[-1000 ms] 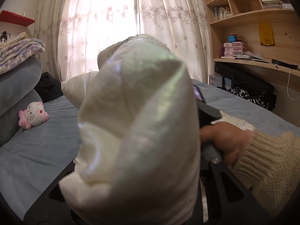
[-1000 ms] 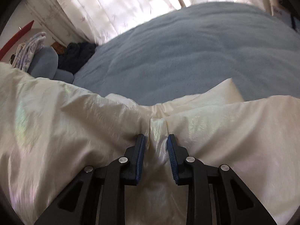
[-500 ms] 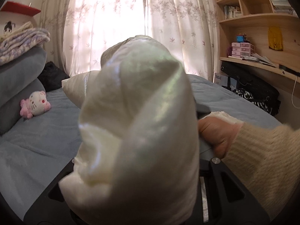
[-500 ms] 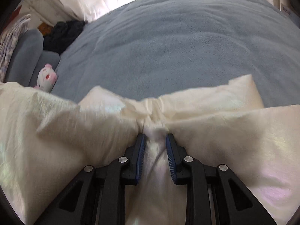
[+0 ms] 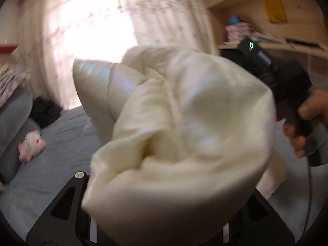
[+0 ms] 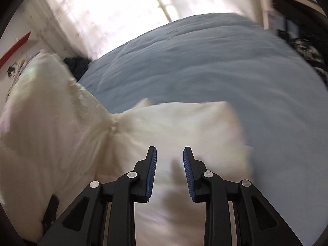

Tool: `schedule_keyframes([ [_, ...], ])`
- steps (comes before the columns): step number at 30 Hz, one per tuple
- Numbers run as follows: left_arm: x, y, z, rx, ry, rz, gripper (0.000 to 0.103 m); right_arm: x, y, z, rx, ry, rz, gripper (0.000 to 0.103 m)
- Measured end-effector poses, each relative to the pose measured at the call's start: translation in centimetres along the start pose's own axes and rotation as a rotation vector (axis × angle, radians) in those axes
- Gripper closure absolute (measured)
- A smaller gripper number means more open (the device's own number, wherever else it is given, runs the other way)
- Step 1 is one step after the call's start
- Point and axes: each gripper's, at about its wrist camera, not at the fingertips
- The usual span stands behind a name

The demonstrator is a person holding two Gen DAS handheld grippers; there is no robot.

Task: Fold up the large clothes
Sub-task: 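Lower the jacket bundle onto the bed with the left tool and open it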

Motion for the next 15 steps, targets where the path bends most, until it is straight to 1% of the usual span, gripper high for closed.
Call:
schedule_keyframes([
  [2, -3.5, -0.8, 0.1, 0.009, -0.074, -0.023, 0.072, -2.3, 1.7, -0.9, -0.019, -0.019, -0.026, 0.075],
  [4, -7.6, -2.2, -0.3, 0.042, -0.175, -0.045, 0.071, -4.8, 3.1, -1.8, -0.047, -0.040, -0.068, 0.075],
  [5, -9.1, -2.7, -0.6, 0.057, -0.214, -0.044, 0.070, -5.6, 3.5, -2.1, -0.054, -0.053, -0.081, 0.075],
  [7, -13.0, -4.0, -1.8, 0.076, -0.330, -0.029, 0.068, -7.7, 3.6, -3.4, -0.054, -0.108, -0.088, 0.075],
  [10, -17.3, -4.9, -4.0, 0.039, -0.483, 0.014, 0.059, -10.1, 3.4, -5.1, -0.033, -0.164, -0.100, 0.075],
  [11, -18.1, -5.2, -4.4, 0.031, -0.505, 0.018, 0.056, -10.6, 3.0, -5.7, -0.019, -0.179, -0.100, 0.075],
  [13, -19.4, -5.7, -5.4, 0.017, -0.549, 0.036, 0.053, -11.2, 2.8, -6.8, 0.005, -0.200, -0.094, 0.075],
  [15, -19.8, -5.8, -5.6, 0.019, -0.555, 0.032, 0.048, -11.7, 2.5, -7.7, 0.016, -0.208, -0.090, 0.075],
])
Point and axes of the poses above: each gripper's, at about its wrist camera, not at the fingertips, and y roughly against the way its jaws point, x to its left, z to its top, and after that the axes turned 1 degree about z, right-handed
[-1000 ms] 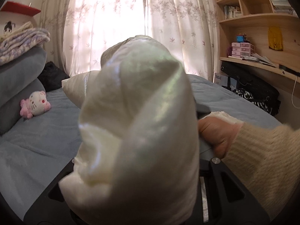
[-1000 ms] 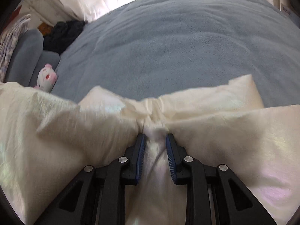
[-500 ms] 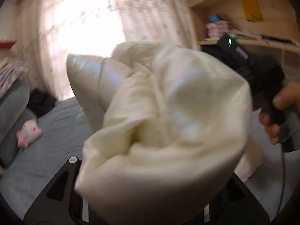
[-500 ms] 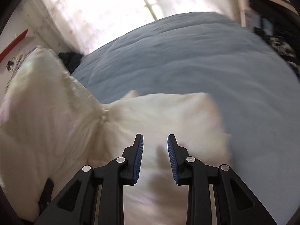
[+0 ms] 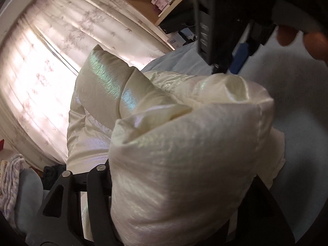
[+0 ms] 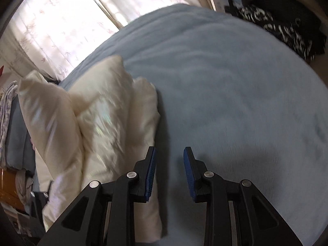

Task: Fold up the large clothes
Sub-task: 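Lower the jacket bundle onto the bed with the left tool and open it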

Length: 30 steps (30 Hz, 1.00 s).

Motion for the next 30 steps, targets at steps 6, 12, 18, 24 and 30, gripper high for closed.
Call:
schedule_keyframes([
  [6, 2.0, 0.7, 0.4, 0.019, 0.070, -0.167, 0.019, 1.2, 2.1, -0.9, -0.021, 0.015, 0.026, 0.074],
  [12, 6.3, 1.3, 1.2, 0.062, 0.218, -0.391, 0.018, 4.5, 5.6, -0.4, -0.087, 0.088, 0.066, 0.033],
  [18, 13.2, 3.3, -0.1, 0.083, 0.468, -0.615, 0.018, 8.3, 9.2, 0.3, -0.122, 0.147, 0.110, 0.028],
  [24, 19.8, 6.2, -3.5, 0.059, 0.617, -0.649, 0.018, 13.3, 10.5, 0.2, -0.125, 0.206, 0.144, 0.028],
  [30, 26.4, 3.1, -7.3, 0.148, 0.718, -0.488, 0.018, 18.0, 7.7, 2.1, -0.114, 0.223, 0.145, 0.026],
])
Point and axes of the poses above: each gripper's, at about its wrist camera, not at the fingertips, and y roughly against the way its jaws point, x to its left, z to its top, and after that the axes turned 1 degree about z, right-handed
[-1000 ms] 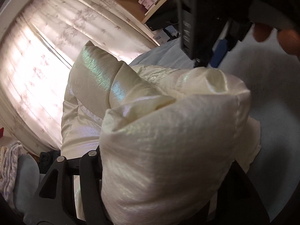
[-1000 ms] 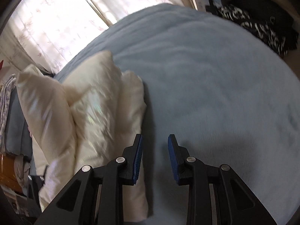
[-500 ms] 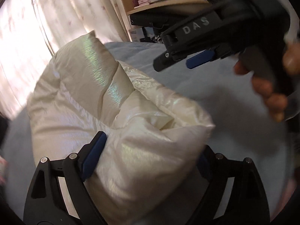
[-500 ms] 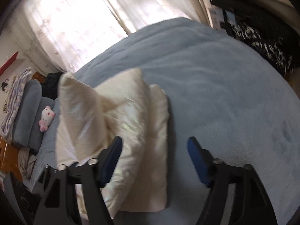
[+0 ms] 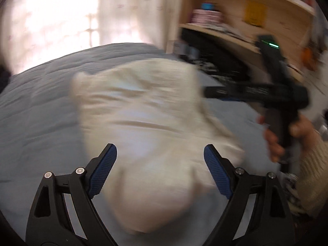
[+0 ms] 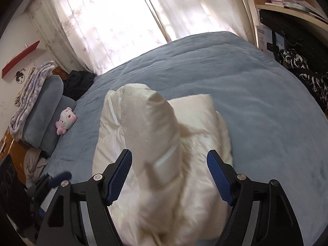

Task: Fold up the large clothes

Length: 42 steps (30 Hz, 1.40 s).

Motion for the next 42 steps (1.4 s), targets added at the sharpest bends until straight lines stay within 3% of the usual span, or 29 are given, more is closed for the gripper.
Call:
schedule_keyframes([
  [5, 6.7, -4.1, 2.9, 0.062, 0.144, 0.044, 0.018, 1.4, -4.1, 2.8, 0.023, 0.011, -0.023, 0.026],
  [10, 10.0, -8.6, 4.9, 0.065, 0.205, 0.107, 0.018, 1.6, -7.7, 3.8, 0.059, 0.013, -0.032, 0.026],
  [11, 10.4, -9.6, 5.2, 0.071, 0.212, 0.119, 0.018, 1.6, -8.2, 3.7, 0.067, 0.015, -0.011, 0.033],
  [12, 10.6, -10.7, 5.4, 0.073, 0.213, 0.122, 0.018, 1.4, -9.0, 3.6, 0.071, 0.020, 0.007, 0.054],
  [15, 10.3, -12.7, 5.5, 0.080, 0.199, 0.112, 0.018, 0.8, -9.6, 3.2, 0.037, 0.057, 0.019, 0.073],
  [17, 9.8, -14.0, 5.9, 0.076, 0.191, 0.097, 0.018, 0.5, -8.1, 2.9, -0.021, 0.078, 0.007, 0.075],
  [21, 7.8, -15.7, 6.8, 0.039, 0.183, 0.060, 0.018, -1.8, -6.8, 2.7, -0.089, 0.041, -0.015, 0.076],
  [23, 6.2, -15.8, 6.7, 0.028, 0.182, 0.059, 0.018, -3.3, -7.5, 2.1, -0.073, 0.014, -0.042, 0.076],
  [31, 2.3, -18.9, 6.5, 0.079, 0.096, 0.149, 0.013, -6.4, -10.7, -0.6, -0.108, -0.024, -0.053, 0.063],
  [36, 3.2, -21.0, 5.6, 0.097, 0.108, 0.197, 0.000, -7.2, -13.1, -1.3, -0.124, -0.042, -0.040, 0.057],
  [42, 5.2, -22.3, 4.0, 0.091, 0.146, 0.199, 0.000, -6.9, -15.2, -2.1, -0.137, -0.037, -0.042, 0.054],
])
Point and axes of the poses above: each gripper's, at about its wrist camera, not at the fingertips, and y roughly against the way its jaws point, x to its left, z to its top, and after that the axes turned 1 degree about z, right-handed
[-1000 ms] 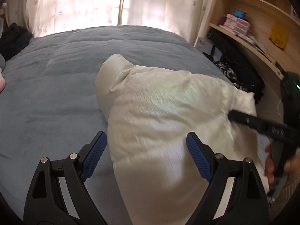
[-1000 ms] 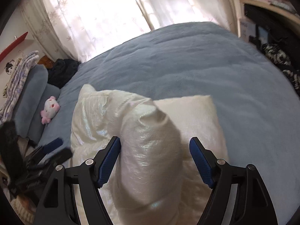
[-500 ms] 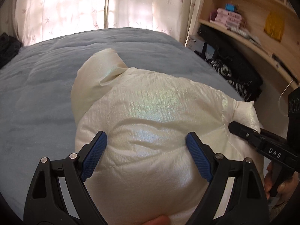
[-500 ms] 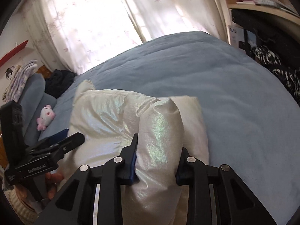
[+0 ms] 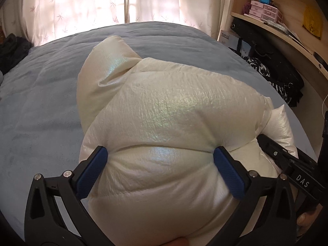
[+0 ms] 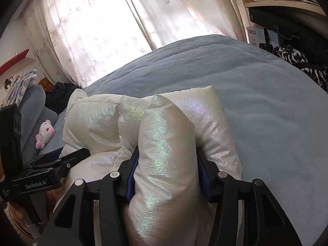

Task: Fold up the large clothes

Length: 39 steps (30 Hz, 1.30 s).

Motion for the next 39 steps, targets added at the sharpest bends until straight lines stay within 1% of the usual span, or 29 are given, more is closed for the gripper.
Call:
schedule_keyframes([
  [3, 0.3, -0.3, -0.6, -0.009, 0.005, 0.001, 0.000, -0.4, -0.9, -0.4, -0.002, -0.017, 0.015, 0.054],
  [10, 1.9, -1.2, -1.6, -0.025, 0.037, -0.036, 0.000, -1.5, -3.4, -1.0, -0.004, -0.036, 0.032, 0.052],
  [16, 3.0, -1.8, -2.1, -0.021, 0.047, -0.057, 0.000, -2.5, -4.8, -1.4, -0.002, -0.047, 0.046, 0.052],
  [20, 2.7, -1.7, -2.2, -0.016, 0.033, -0.037, 0.000, -1.9, -4.7, -1.1, 0.020, -0.021, 0.006, 0.052],
  [22, 2.5, -1.5, -1.9, -0.005, 0.024, -0.025, 0.000, -1.3, -4.8, -0.8, 0.052, 0.012, -0.043, 0.049],
  [25, 1.9, -0.9, -1.6, 0.027, 0.000, -0.003, 0.000, -0.6, -4.7, 0.2, 0.110, 0.033, -0.105, 0.038],
  [27, 1.8, 0.1, -1.3, 0.058, 0.001, 0.009, 0.000, -0.4, -4.3, 0.8, 0.141, 0.032, -0.141, 0.025],
  [28, 1.9, 0.7, -1.2, 0.075, 0.011, 0.009, 0.000, -0.6, -3.9, 1.1, 0.166, 0.012, -0.150, 0.023],
  [30, 2.0, 1.9, -0.8, 0.107, 0.027, 0.017, 0.001, -1.0, -2.8, 1.8, 0.201, -0.027, -0.132, 0.016],
  [31, 2.3, 2.6, -0.7, 0.128, 0.034, 0.028, 0.002, -1.3, -2.0, 2.1, 0.217, -0.051, -0.115, 0.014],
  [32, 2.4, 3.4, -0.6, 0.146, 0.035, 0.043, 0.005, -1.5, -1.1, 2.4, 0.226, -0.071, -0.095, 0.012],
  [33, 2.6, 4.2, -0.5, 0.153, 0.031, 0.052, 0.009, -1.7, -0.1, 2.6, 0.224, -0.082, -0.085, 0.011],
  [34, 2.7, 5.3, -0.5, 0.158, 0.019, 0.066, 0.010, -1.6, 1.0, 2.8, 0.219, -0.084, -0.082, 0.010],
  [35, 2.7, 6.0, -0.5, 0.161, 0.009, 0.073, 0.010, -1.5, 1.9, 3.0, 0.217, -0.080, -0.084, 0.004],
  [36, 2.8, 7.0, -0.7, 0.168, -0.001, 0.069, 0.010, -1.5, 2.9, 3.2, 0.212, -0.073, -0.088, 0.000],
  [39, 3.4, 9.3, -1.1, 0.187, 0.012, 0.053, 0.009, -1.0, 6.8, 4.1, 0.175, -0.053, -0.088, 0.001],
])
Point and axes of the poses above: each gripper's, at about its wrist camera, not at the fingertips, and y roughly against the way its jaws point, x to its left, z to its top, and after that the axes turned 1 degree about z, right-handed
